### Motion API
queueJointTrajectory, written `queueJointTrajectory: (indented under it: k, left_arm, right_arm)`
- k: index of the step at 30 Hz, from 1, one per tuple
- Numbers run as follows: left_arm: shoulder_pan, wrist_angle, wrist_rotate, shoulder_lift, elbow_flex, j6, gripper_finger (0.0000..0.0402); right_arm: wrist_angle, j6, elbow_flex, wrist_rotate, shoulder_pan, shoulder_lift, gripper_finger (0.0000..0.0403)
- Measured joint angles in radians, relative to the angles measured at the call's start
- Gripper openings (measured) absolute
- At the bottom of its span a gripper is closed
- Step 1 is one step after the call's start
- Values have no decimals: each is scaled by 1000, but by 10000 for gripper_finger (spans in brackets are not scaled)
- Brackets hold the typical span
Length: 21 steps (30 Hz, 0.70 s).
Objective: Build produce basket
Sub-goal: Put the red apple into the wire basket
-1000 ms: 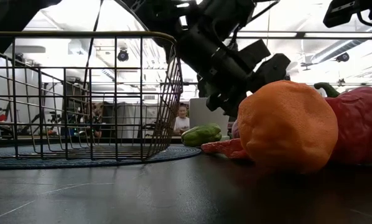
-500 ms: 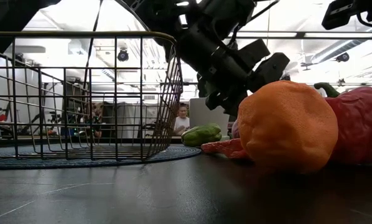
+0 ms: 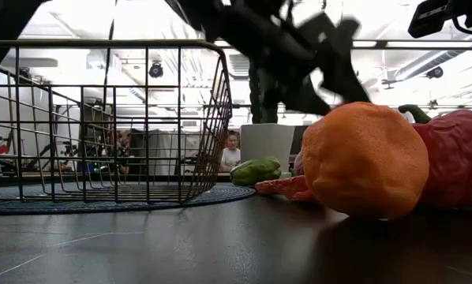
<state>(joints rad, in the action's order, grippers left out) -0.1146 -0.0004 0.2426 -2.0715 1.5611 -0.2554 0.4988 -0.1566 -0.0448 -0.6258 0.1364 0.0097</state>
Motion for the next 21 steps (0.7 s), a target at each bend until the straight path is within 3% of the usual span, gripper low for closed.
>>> queueJointTrajectory:
  k: [11, 21]
  left_arm:
    - [-58, -232, 0, 286, -13, -1, 274]
    - [-149, -807, 134, 519, -14, -268, 274]
  right_arm:
    - [-10, 2, 0, 0, 0, 3, 9]
    - [-26, 18, 0, 9, 1, 7, 9]
